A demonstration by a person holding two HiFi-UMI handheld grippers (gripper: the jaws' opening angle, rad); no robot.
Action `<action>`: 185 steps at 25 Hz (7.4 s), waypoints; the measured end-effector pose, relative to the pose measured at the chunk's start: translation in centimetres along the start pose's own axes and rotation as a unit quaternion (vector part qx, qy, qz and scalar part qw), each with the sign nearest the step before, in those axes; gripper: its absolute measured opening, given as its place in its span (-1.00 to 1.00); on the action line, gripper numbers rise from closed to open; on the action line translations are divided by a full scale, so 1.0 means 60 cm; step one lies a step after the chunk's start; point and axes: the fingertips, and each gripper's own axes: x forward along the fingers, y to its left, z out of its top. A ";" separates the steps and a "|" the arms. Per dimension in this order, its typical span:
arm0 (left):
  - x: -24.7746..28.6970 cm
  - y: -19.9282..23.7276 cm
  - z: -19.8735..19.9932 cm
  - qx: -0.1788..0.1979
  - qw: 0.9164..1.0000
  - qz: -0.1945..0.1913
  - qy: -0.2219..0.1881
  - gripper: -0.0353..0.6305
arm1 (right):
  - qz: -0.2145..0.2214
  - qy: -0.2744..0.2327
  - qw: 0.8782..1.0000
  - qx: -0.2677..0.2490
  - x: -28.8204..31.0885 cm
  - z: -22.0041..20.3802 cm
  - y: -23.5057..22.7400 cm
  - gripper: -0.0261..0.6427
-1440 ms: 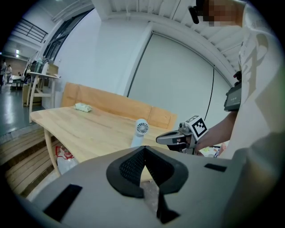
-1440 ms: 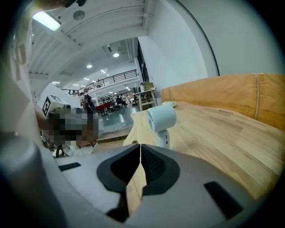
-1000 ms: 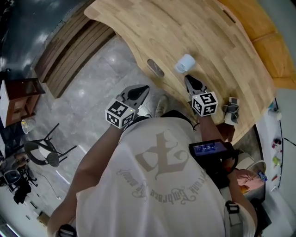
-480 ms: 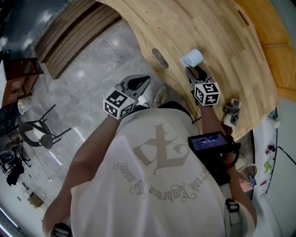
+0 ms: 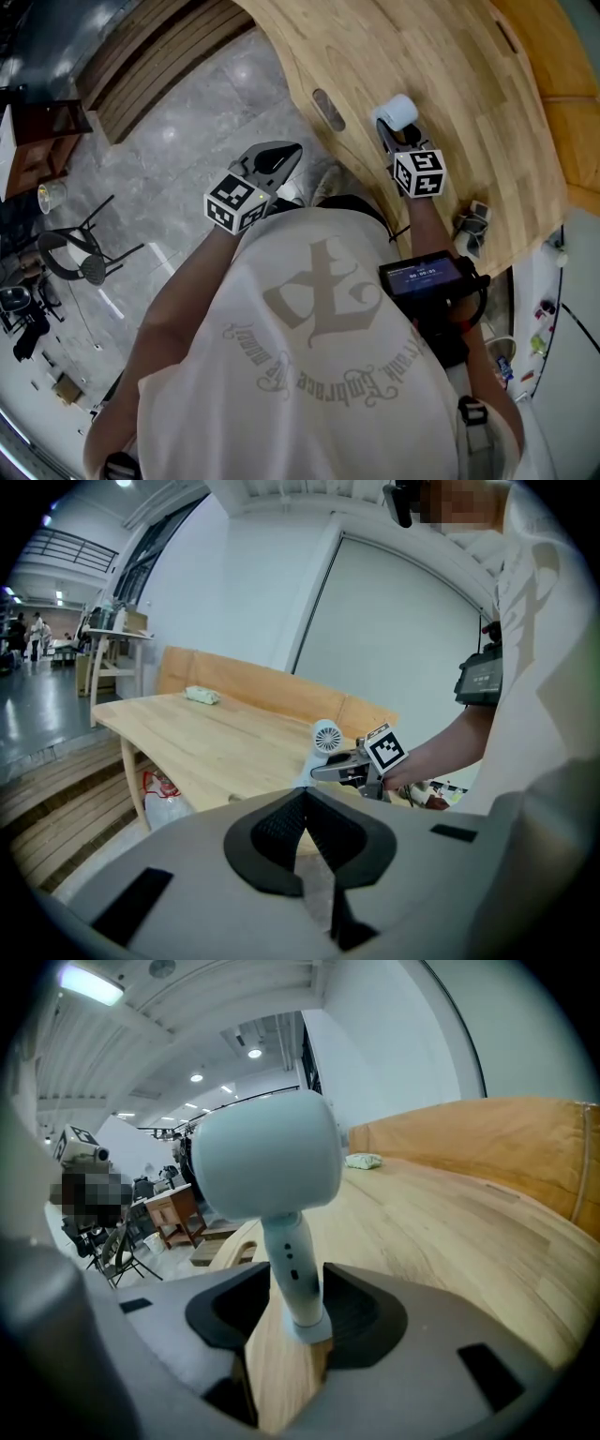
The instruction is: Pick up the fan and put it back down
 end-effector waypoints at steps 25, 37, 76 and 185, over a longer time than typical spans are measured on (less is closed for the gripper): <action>0.011 0.011 0.023 0.007 1.000 0.002 0.010 -0.87 | 0.002 -0.013 1.000 -0.015 0.004 0.022 -0.002 -0.48; 0.037 -0.009 0.041 0.024 1.000 -0.015 0.012 -0.87 | 0.005 -0.052 0.999 0.012 -0.029 0.041 -0.010 -0.48; -0.076 -0.012 0.035 0.081 0.983 -0.166 -0.014 -0.87 | -0.143 -0.188 0.968 0.088 -0.263 0.128 0.179 -0.48; 0.143 -0.277 0.014 0.112 0.966 -0.224 0.065 -0.87 | -0.216 -0.083 0.964 0.129 -0.398 -0.156 -0.059 -0.48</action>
